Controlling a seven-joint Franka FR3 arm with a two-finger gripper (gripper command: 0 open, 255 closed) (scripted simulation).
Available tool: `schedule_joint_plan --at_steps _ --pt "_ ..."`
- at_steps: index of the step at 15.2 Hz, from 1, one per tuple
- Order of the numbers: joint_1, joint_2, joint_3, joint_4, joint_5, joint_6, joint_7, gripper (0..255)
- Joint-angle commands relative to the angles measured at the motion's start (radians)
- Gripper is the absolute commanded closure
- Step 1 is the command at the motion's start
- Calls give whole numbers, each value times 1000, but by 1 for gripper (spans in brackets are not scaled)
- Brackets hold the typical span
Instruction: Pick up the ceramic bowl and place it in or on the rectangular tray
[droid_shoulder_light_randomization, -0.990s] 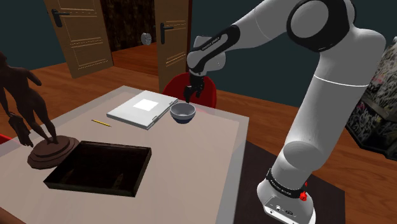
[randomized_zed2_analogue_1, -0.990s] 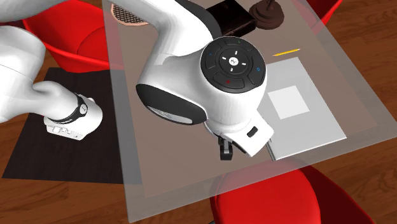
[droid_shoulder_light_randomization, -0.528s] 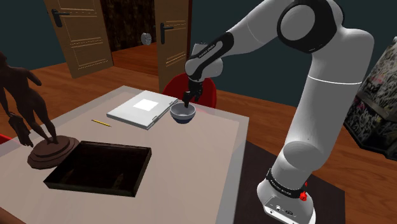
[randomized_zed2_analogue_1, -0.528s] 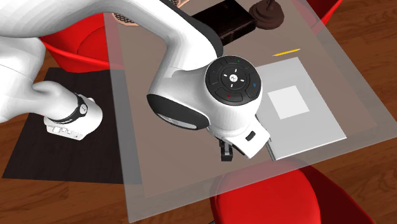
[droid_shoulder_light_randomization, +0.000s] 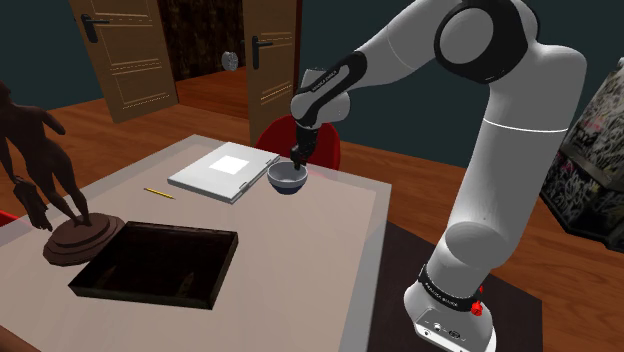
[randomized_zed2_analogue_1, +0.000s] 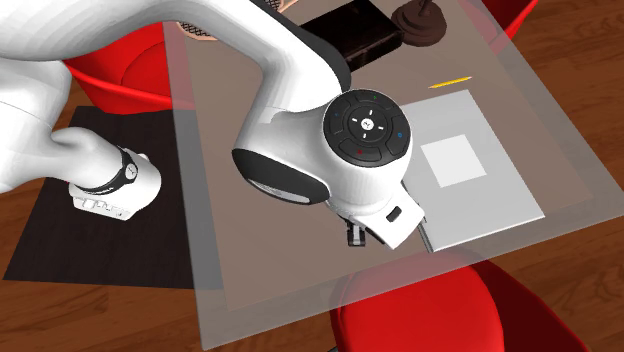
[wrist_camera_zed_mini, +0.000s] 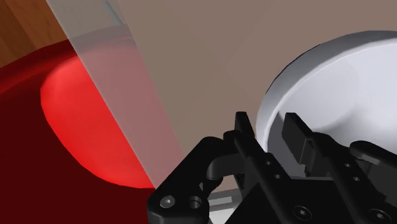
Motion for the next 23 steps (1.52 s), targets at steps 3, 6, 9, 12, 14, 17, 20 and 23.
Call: schedule_joint_plan --at_steps 3,6,9,12,14,17,20,23 --pt "0 0 0 0 0 0 0 255" --pt "0 0 0 0 0 0 0 255" --pt "0 -8 -1 4 -3 -12 2 255" --pt "1 -33 -2 18 -11 -50 9 255" --pt "1 -48 -3 28 -15 -75 13 255" --pt "2 -70 -4 44 -22 -113 19 255" --pt "2 -90 -4 63 -28 -151 25 255" --pt "2 -108 -5 84 -33 -190 29 255"
